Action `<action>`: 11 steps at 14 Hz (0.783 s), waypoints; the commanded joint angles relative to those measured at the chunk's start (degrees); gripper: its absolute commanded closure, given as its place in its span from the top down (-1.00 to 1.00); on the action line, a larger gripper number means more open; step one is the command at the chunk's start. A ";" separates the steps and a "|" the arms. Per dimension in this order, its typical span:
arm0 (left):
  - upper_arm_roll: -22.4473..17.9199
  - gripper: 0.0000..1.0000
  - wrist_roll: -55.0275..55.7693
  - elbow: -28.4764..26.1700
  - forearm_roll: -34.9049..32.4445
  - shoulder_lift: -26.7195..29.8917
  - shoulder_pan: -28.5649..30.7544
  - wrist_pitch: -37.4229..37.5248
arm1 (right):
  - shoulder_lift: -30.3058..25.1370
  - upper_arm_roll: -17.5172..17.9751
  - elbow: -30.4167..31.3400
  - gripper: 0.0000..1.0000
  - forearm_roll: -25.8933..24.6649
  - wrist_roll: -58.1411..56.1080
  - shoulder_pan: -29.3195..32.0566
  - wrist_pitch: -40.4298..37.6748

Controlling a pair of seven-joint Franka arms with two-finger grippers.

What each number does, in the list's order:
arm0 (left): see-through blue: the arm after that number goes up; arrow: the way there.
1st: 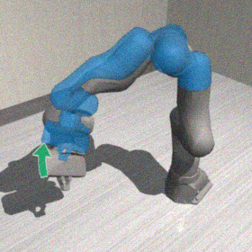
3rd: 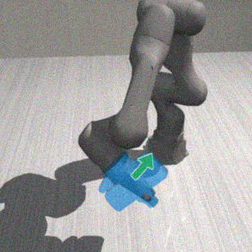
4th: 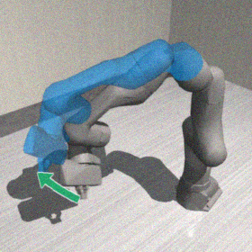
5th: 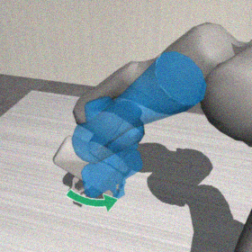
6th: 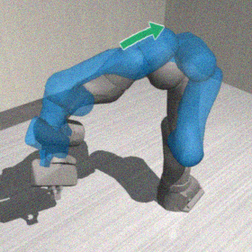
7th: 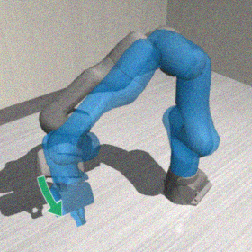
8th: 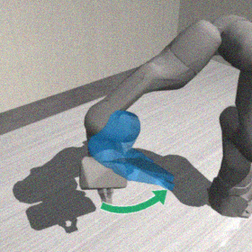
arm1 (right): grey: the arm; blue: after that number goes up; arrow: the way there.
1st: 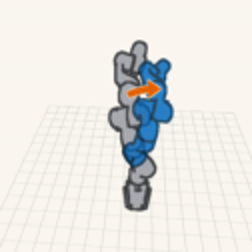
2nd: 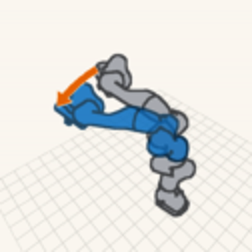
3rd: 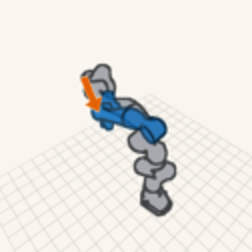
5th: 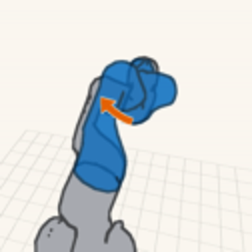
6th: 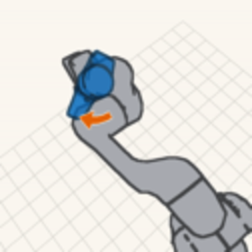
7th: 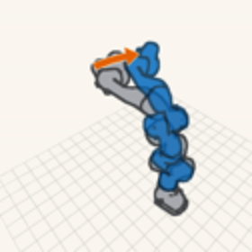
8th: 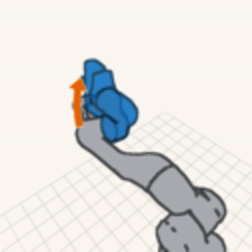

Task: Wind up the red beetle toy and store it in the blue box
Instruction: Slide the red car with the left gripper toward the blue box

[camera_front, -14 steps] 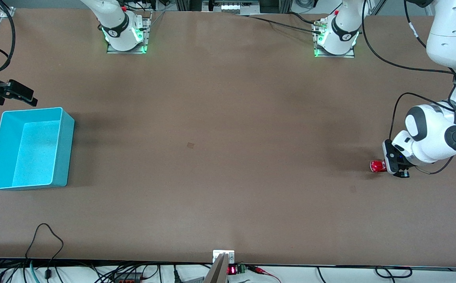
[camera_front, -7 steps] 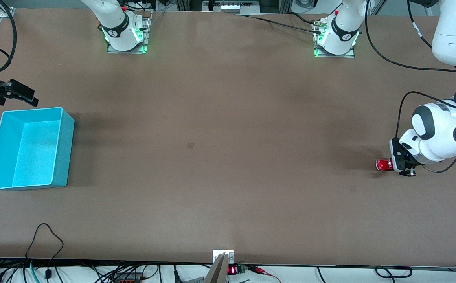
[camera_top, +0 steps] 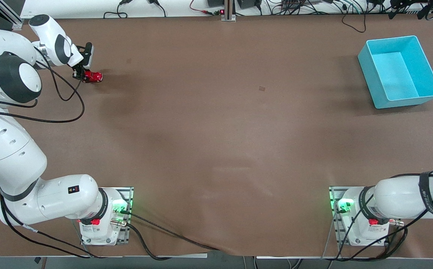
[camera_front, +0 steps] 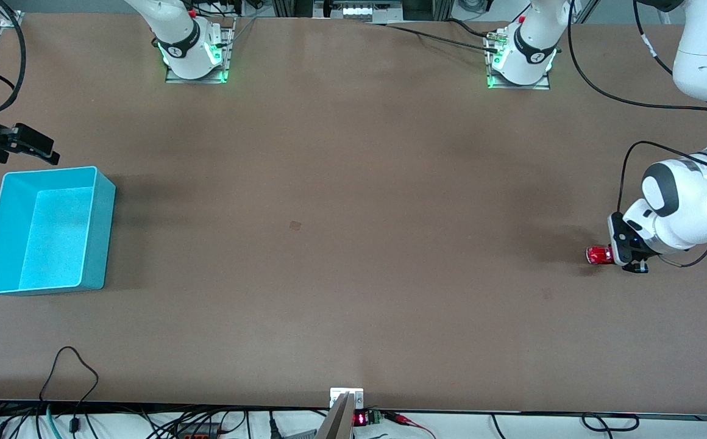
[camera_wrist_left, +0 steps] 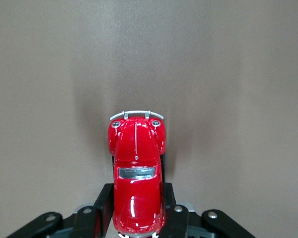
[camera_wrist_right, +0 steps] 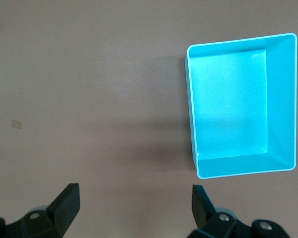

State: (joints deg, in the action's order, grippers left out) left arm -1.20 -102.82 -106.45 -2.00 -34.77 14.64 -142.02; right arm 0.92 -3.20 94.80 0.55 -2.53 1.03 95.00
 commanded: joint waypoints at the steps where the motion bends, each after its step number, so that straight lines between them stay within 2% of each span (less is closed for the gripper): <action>1: 0.23 -0.44 -2.04 0.46 -0.72 -0.92 1.35 -1.33 | -0.13 0.12 -0.49 1.00 -0.73 -0.28 -0.15 -0.78; 8: 0.23 -0.44 -3.62 0.89 -0.72 -1.18 2.41 -1.68 | 0.05 0.12 -0.49 1.00 -0.64 -0.37 -0.07 -0.43; 9: 0.32 -0.39 -3.62 0.89 -0.72 -1.18 2.41 -1.68 | 0.05 0.12 -0.49 1.00 -0.73 -0.37 -0.07 -0.43; 10: 0.23 -0.05 -3.62 0.98 -0.72 -1.18 2.41 -1.68 | 0.05 0.12 -0.49 1.00 -0.73 -0.37 -0.07 -0.43; 11: 0.32 0.71 -3.79 0.98 -0.72 -1.18 2.58 -1.68 | 0.13 0.12 -0.49 1.00 -0.73 -0.37 0.02 -0.43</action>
State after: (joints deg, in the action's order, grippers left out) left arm -1.20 -105.01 -106.44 -2.00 -35.00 16.35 -143.30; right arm 0.94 -3.20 94.80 0.52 -2.55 1.03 95.00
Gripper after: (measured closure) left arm 0.529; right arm 0.000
